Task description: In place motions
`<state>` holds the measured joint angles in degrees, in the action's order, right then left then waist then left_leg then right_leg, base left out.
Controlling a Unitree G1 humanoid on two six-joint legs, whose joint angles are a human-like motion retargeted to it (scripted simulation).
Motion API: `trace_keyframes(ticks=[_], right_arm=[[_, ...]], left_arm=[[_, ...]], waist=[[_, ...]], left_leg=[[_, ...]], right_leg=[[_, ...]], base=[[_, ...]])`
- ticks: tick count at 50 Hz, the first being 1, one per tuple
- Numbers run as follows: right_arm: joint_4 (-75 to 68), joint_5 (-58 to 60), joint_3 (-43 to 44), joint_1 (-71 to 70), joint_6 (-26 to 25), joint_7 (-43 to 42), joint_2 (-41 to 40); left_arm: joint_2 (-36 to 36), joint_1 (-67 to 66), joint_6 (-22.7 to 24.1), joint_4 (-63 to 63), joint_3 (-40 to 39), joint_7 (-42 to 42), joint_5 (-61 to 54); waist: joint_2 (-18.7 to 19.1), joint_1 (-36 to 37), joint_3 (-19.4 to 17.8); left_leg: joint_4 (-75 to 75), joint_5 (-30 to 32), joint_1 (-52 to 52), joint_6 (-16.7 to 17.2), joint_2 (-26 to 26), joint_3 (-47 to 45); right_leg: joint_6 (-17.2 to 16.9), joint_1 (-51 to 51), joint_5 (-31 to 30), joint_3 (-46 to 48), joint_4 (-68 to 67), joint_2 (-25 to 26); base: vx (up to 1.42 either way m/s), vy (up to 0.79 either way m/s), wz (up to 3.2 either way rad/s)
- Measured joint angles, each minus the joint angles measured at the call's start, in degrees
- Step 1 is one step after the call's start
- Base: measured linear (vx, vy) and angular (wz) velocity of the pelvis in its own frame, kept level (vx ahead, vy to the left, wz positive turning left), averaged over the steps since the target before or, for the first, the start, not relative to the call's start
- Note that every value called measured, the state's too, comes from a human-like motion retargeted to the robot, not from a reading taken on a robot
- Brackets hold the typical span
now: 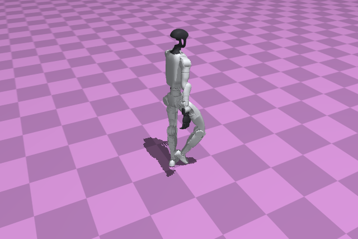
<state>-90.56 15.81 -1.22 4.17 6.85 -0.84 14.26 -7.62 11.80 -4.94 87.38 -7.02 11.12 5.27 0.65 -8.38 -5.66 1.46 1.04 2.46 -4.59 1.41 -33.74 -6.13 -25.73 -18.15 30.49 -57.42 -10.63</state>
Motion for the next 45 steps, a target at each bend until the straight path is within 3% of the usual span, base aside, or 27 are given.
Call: trace_keyframes(ticks=[4,8,12,16,17,20,22,26,30,35,38,41,45], right_arm=[[-4.33,-2.40,1.97,3.30,-2.26,2.17,0.99],[-6.83,-3.70,3.37,5.85,-4.00,1.55,1.50],[-6.85,-3.51,3.69,6.51,-5.59,1.30,1.54],[-5.63,-2.40,3.50,5.75,-5.07,2.86,1.23],[-4.72,-2.00,3.36,5.52,-4.93,3.08,1.04],[-1.87,-1.03,2.36,3.99,-4.17,2.76,0.13],[-0.76,-0.80,1.25,2.58,-3.92,2.98,-0.80],[0.81,-0.87,0.47,-0.43,-4.31,4.13,-3.27],[5.38,-2.24,-5.71,-4.15,-5.02,2.36,-4.77],[7.02,-5.29,-12.96,-9.01,-6.82,1.09,-7.19],[10.09,-8.57,-13.89,-11.33,-5.68,2.08,-8.86],[12.19,-9.38,-13.70,-14.21,-4.91,2.06,-10.54],[15.64,-8.14,-14.33,-18.06,-4.84,2.06,-11.99]], left_arm=[[1.11,3.73,2.77,-5.68,2.43,0.04,-2.11],[2.50,6.16,4.41,-9.08,3.88,0.25,-2.88],[3.61,6.00,5.05,-9.46,4.51,0.25,-3.65],[4.81,2.43,4.92,-6.41,5.37,0.03,-4.40],[4.98,1.41,4.60,-4.98,5.57,0.01,-4.44],[4.83,-1.36,2.44,0.46,5.28,0.17,-3.19],[4.37,-3.41,0.59,3.85,5.08,0.47,-0.48],[3.03,-10.50,0.08,5.95,8.16,-0.14,4.88],[0.24,-16.41,2.21,4.95,8.62,-0.96,4.63],[-1.58,-22.73,1.28,2.16,3.57,1.03,9.12],[-2.14,-24.23,3.05,1.80,2.15,-1.56,5.82],[-2.26,-26.13,1.52,2.68,0.83,-1.31,6.26],[-1.05,-27.98,-0.41,5.57,-1.33,2.58,7.91]], waist=[[0.86,-3.36,-0.54],[0.25,-2.96,-0.52],[-1.14,-0.76,0.88],[-2.54,2.08,3.61],[-2.86,2.34,4.30],[-3.05,2.97,6.17],[-3.05,4.23,7.20],[-2.68,8.67,8.27],[-3.10,6.74,6.25],[-5.66,6.50,4.87],[-6.41,10.10,2.89],[-6.20,14.18,1.98],[-5.29,18.62,1.15]], left_leg=[[0.80,0.61,-1.07,-0.31,1.63,1.34],[1.18,0.57,-0.62,-0.05,1.44,1.50],[0.54,0.46,0.32,0.77,-0.32,0.21],[-0.77,0.38,1.23,1.79,-3.45,-0.80],[-0.88,0.29,1.31,1.95,-4.36,-0.74],[-0.72,-0.02,1.22,2.67,-6.05,-0.48],[-0.67,-0.15,1.92,3.41,-6.67,-1.16],[1.36,0.25,2.48,4.63,-5.55,-2.93],[6.32,1.00,3.13,5.33,-4.12,-4.06],[27.25,10.49,-2.89,5.39,1.30,-4.83],[46.41,16.45,-11.88,0.88,7.53,-2.07],[62.71,12.71,-19.79,-0.96,13.76,-0.74],[76.53,9.26,-30.28,1.24,16.94,2.94]], right_leg=[[-1.57,-6.11,1.93,-0.86,-4.52,1.69],[-1.85,-4.46,0.70,-2.16,-1.96,2.16],[-1.63,2.68,-3.09,-5.76,8.99,3.95],[-4.12,12.50,-7.22,-13.27,27.39,7.18],[-4.75,15.25,-6.63,-14.42,32.44,7.16],[-6.73,23.15,10.52,-12.76,43.45,5.74],[-2.17,25.27,16.69,-9.02,48.30,5.14],[-2.90,26.04,15.07,-9.50,51.31,4.22],[-2.38,28.55,15.88,-7.44,52.68,3.80],[-3.42,32.05,16.74,-6.58,53.37,-0.05],[-3.11,33.29,17.15,-5.19,53.88,-0.59],[-1.81,34.15,17.17,-4.52,54.99,0.67],[-0.22,33.99,16.80,-5.46,56.08,2.20]], base=[[-0.02,-0.05,0.47],[0.02,-0.07,-0.03],[0.04,-0.10,-0.38],[0.14,-0.12,-0.36],[0.14,-0.12,0.03],[0.10,-0.15,-0.10],[0.16,-0.13,-0.52],[0.21,-0.17,-0.18],[-0.02,-0.16,0.26],[0.02,-0.11,0.39],[-0.03,-0.19,0.32],[0.01,-0.18,0.11],[-0.07,-0.06,-0.27]])
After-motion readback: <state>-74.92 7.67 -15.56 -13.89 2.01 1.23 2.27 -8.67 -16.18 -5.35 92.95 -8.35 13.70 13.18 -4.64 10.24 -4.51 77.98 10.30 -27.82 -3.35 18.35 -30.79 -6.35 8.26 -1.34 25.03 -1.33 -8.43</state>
